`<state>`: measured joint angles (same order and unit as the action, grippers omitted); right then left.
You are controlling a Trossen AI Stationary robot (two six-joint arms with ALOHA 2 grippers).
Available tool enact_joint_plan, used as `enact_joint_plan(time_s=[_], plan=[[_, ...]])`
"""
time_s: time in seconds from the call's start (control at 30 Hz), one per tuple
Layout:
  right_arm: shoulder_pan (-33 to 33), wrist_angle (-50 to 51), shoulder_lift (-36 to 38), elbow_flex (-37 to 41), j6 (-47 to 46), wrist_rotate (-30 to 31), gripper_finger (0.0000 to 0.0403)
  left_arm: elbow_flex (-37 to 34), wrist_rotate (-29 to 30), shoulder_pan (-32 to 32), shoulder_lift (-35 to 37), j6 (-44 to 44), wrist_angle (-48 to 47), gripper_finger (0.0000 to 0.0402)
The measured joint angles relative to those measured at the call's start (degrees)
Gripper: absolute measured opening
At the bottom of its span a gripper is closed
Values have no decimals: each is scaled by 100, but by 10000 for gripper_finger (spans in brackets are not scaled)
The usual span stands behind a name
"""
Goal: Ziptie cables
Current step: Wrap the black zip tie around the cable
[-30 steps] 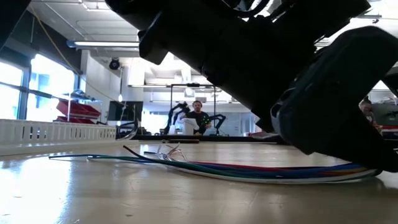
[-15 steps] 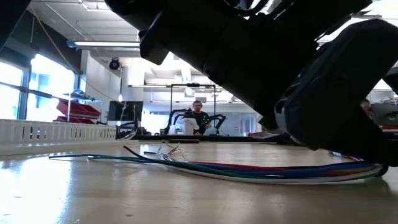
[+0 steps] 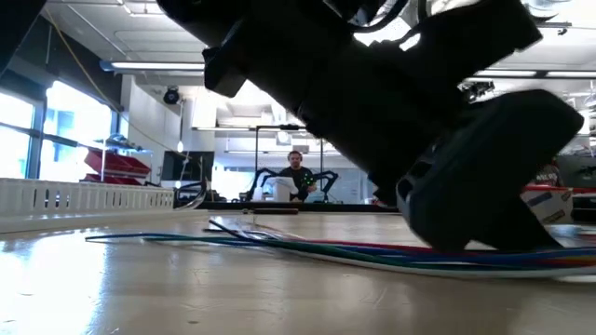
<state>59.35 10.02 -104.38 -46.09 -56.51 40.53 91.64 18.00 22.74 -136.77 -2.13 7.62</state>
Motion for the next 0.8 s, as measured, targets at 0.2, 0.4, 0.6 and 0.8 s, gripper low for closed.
enact_joint_plan(time_s=[0.2,0.4,0.6,0.8], plan=[[104,89,0,0,-122,127,0,-3,-26,-2,-2,-6,339,0],[-74,-13,0,0,271,158,0,1,-644,-23,-2,-151,854,38],[-219,-236,0,0,767,170,0,2,-706,-99,-12,-85,974,107],[-273,-549,0,0,1160,324,0,4,-904,-92,-189,55,1086,130]])
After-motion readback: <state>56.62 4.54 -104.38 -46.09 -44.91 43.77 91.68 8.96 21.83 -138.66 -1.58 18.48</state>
